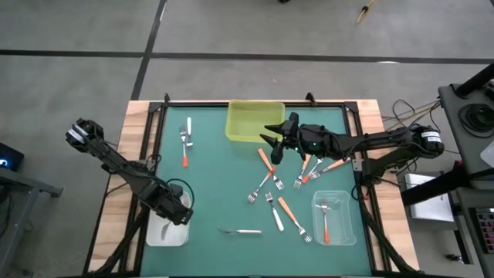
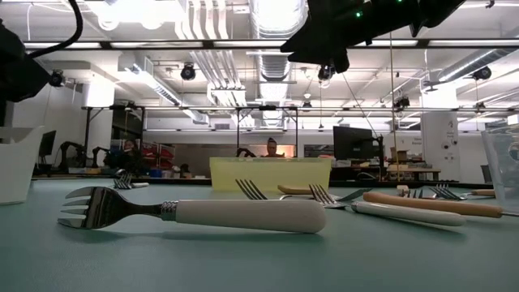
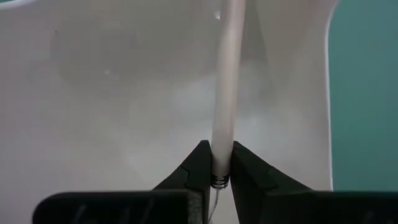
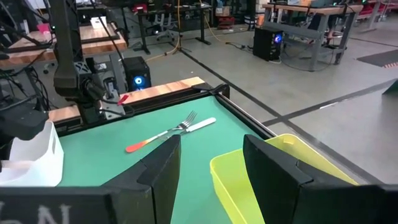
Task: Sort silverware by color (type)
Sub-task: Put the white fork into the white bin, then put the yellow fork into the yellow bin
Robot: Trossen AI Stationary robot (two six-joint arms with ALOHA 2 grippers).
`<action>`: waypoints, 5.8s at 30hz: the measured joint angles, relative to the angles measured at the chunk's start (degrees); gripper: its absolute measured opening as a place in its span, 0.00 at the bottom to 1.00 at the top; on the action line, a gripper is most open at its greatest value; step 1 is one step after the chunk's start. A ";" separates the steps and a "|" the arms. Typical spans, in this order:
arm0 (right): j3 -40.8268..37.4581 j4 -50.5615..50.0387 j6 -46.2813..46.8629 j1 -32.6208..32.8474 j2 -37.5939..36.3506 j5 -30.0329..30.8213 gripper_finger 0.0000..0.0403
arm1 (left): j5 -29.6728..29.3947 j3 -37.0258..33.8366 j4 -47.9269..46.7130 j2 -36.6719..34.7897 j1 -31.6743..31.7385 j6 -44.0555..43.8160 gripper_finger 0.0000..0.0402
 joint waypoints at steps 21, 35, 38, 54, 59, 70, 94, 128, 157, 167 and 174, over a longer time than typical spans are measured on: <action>0.00 0.02 -0.23 0.00 0.00 -0.02 0.41 | -4.47 -0.84 0.48 -0.02 0.02 -0.97 0.09; 0.00 0.04 -0.34 0.01 0.00 0.00 0.41 | -3.89 -0.84 0.47 -0.02 0.02 -0.95 0.14; 0.00 0.04 -0.33 0.01 0.00 -0.02 0.41 | -3.19 -0.84 0.45 -0.02 0.02 -0.95 0.16; 0.00 0.06 -0.73 0.00 0.00 -0.02 0.41 | -4.58 5.80 0.34 -1.49 0.04 18.54 0.19; 0.00 0.05 -0.66 0.02 0.00 -0.02 0.41 | -7.88 7.19 -3.12 -4.28 1.47 24.32 0.19; 0.00 -4.06 8.09 0.02 0.00 -0.33 0.33 | -22.06 7.16 -4.01 -16.18 8.35 43.11 0.19; 3.60 -15.44 22.53 1.15 1.11 -2.62 0.20 | -30.30 7.05 14.27 -22.47 29.56 104.58 0.19; 45.29 -73.76 30.58 1.55 32.55 -9.33 0.20 | -30.37 -4.19 29.21 -43.49 35.12 121.59 0.19; 45.29 -78.17 31.50 -2.14 42.99 -13.02 0.47 | -30.48 -5.24 30.77 -45.95 35.12 120.59 0.19; 45.29 -77.62 30.48 -2.34 46.57 -13.20 0.46 | -30.48 -5.24 30.74 -45.88 35.12 120.62 0.19; 45.48 -77.17 30.35 -2.34 47.65 -13.24 0.39 | -30.45 -5.24 30.70 -45.80 35.12 120.80 0.19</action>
